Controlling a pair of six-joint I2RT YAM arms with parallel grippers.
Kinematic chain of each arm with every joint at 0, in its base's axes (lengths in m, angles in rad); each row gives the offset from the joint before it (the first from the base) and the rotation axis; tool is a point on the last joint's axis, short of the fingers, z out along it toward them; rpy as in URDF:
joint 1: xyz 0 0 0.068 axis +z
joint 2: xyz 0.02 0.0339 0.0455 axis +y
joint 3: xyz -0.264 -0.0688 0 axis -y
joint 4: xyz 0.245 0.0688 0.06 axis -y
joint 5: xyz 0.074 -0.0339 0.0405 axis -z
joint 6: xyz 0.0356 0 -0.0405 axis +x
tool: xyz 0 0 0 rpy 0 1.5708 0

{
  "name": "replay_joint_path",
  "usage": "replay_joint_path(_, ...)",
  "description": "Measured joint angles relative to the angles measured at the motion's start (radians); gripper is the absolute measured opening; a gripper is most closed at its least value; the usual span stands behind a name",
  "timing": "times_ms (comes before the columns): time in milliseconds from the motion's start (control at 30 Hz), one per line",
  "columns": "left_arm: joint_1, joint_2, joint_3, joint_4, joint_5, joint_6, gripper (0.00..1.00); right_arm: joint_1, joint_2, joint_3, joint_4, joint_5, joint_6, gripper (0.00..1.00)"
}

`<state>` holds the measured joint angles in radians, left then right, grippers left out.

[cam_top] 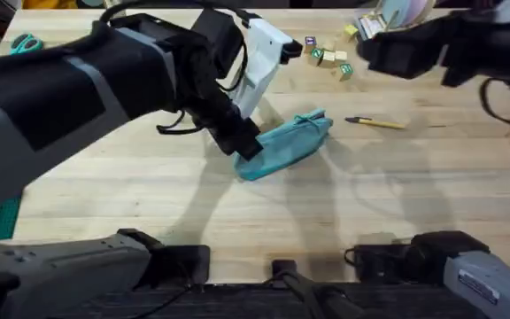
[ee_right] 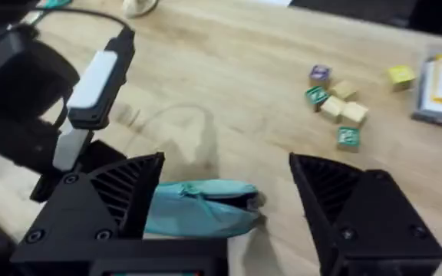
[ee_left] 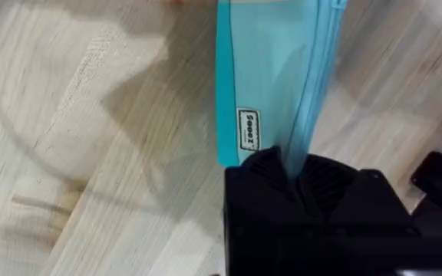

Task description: Unzip the bag, pick up the pens from the table one at a time and place them inside, then zip the bag closed.

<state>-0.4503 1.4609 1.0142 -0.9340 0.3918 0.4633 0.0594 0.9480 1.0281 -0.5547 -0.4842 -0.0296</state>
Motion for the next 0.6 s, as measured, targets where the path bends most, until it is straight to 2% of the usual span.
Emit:
replay_joint_path(267,0.0,0.0,0.0,0.0,0.0,0.0,0.044,0.076,0.134,0.085,-0.036,-0.011,-0.001,0.996)
replay_joint_path(600,0.0,0.0,0.0,0.0,0.0,0.0,0.043,0.144,0.302,0.216,-0.248,-0.011,-0.11,0.995)
